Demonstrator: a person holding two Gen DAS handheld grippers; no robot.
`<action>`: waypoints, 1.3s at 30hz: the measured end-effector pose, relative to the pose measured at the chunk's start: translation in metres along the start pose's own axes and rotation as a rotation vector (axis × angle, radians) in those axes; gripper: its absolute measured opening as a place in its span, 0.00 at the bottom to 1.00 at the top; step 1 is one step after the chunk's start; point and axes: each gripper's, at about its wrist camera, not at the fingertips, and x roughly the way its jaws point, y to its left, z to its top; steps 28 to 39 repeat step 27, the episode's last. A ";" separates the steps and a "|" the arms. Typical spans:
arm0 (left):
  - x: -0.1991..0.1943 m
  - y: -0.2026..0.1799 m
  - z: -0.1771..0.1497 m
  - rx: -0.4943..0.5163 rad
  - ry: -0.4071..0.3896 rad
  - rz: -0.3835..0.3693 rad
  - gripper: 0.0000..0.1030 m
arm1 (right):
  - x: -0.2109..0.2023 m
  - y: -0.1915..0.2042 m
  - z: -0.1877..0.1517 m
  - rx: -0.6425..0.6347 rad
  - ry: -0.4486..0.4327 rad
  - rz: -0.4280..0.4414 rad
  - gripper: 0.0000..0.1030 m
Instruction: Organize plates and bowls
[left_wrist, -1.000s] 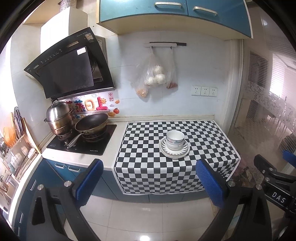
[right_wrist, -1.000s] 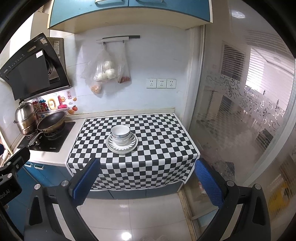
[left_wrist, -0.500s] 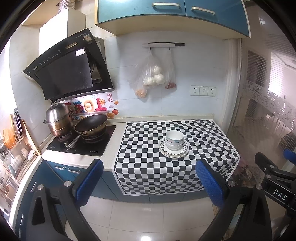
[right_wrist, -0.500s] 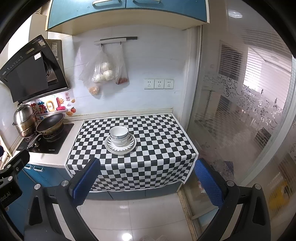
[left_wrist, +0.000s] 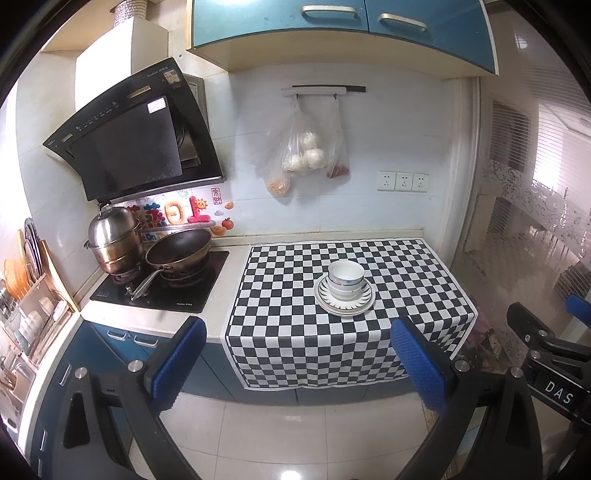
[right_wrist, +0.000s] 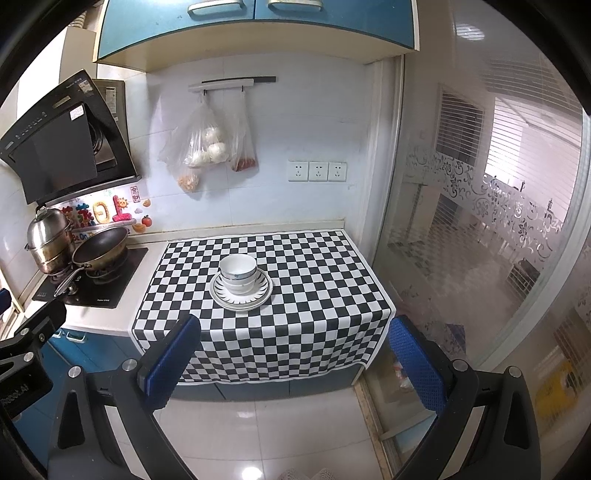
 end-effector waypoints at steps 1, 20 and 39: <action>0.001 0.000 0.000 0.000 0.001 0.001 0.99 | 0.000 0.000 0.000 -0.001 -0.001 -0.001 1.00; 0.003 0.008 0.000 -0.004 0.004 0.004 0.99 | -0.001 0.006 0.001 -0.003 -0.007 0.002 1.00; 0.003 0.011 0.001 -0.009 -0.013 0.019 0.99 | -0.001 0.007 0.002 -0.006 -0.011 0.005 1.00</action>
